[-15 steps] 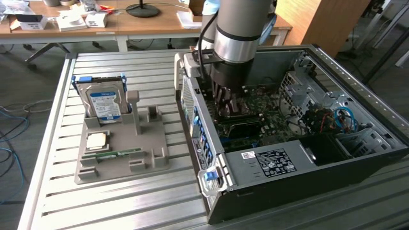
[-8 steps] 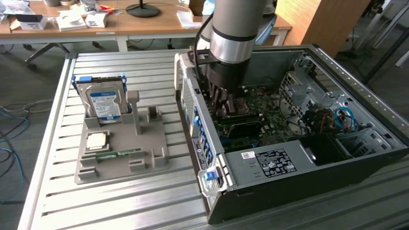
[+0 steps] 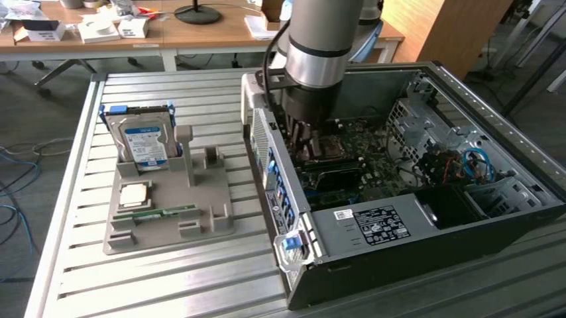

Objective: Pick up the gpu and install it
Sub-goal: 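Press down on the gpu until it lock into place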

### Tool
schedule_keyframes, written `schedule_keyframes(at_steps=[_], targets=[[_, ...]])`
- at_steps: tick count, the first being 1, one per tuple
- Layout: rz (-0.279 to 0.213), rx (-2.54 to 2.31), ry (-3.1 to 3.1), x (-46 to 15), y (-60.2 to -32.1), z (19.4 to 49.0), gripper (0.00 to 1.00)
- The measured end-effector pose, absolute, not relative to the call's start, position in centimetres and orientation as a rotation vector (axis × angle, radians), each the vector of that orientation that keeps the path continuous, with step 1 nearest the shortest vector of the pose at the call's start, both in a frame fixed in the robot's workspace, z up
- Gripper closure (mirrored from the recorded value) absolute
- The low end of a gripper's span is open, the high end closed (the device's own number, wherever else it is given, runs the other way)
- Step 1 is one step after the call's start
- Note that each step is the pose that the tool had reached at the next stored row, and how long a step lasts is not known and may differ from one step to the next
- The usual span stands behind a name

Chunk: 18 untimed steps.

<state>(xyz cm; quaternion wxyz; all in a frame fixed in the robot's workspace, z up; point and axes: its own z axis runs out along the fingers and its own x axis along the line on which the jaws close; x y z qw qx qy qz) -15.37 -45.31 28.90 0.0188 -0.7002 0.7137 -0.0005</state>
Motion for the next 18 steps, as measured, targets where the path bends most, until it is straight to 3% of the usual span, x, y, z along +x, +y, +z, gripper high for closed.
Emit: schedule_keyframes(at_steps=[18], targets=[[-0.003, -2.173, 2.215, -16.22, -45.31, 28.89, 0.89]])
